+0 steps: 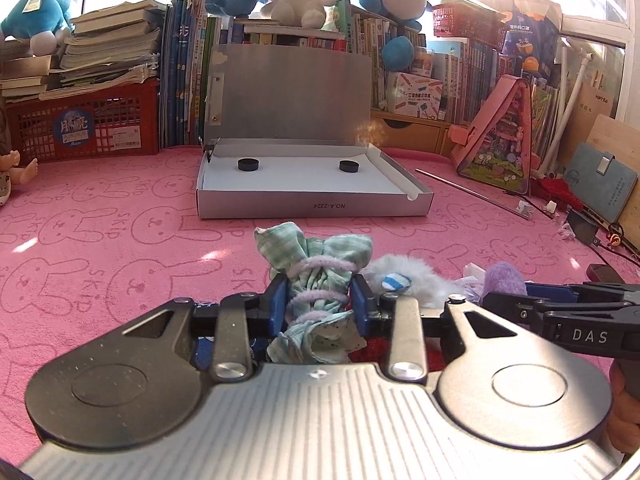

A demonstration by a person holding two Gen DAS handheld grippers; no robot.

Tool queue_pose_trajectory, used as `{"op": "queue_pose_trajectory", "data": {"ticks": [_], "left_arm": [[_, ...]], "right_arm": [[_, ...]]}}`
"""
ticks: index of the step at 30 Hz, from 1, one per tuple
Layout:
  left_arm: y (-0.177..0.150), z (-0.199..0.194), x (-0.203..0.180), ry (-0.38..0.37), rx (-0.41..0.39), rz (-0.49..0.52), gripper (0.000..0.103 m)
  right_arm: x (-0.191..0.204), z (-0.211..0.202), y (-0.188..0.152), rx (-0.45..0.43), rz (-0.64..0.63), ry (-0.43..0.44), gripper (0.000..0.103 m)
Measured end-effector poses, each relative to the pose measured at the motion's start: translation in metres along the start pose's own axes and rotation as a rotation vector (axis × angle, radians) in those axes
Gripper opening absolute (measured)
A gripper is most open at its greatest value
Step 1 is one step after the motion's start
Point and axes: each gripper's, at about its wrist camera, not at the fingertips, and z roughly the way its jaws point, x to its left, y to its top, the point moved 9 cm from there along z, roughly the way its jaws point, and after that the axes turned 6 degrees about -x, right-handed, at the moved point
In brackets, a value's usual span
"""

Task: Organize objects
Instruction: 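Lift the green cloth with the left tool while the right tool lifts the purple plush, then carry the green cloth with the left tool while the right tool carries the purple plush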

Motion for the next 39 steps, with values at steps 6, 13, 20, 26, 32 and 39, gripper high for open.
{"op": "queue_pose_trajectory", "data": {"ticks": [6,13,20,26,32,39], "left_arm": [[0.009,-0.005,0.002,0.002,-0.021,-0.001,0.039],[0.004,-0.005,0.005,0.007,-0.001,-0.005,0.039],[-0.002,-0.002,0.007,0.015,0.015,-0.009,0.039],[-0.002,0.0,0.007,0.017,0.019,-0.011,0.039],[-0.002,0.001,0.008,0.023,0.017,-0.014,0.039],[-0.001,0.001,0.01,0.026,0.016,-0.017,0.039]], "right_arm": [[-0.001,-0.001,0.002,0.0,0.0,-0.001,0.059],[-0.004,0.003,-0.006,0.023,0.037,0.052,0.082],[-0.02,0.017,-0.013,0.047,0.161,0.083,0.084],[-0.012,0.017,-0.013,0.061,0.105,0.055,0.064],[-0.013,0.014,-0.009,0.061,0.125,0.046,0.057],[-0.009,0.006,0.004,-0.003,0.001,-0.051,0.057]]}}
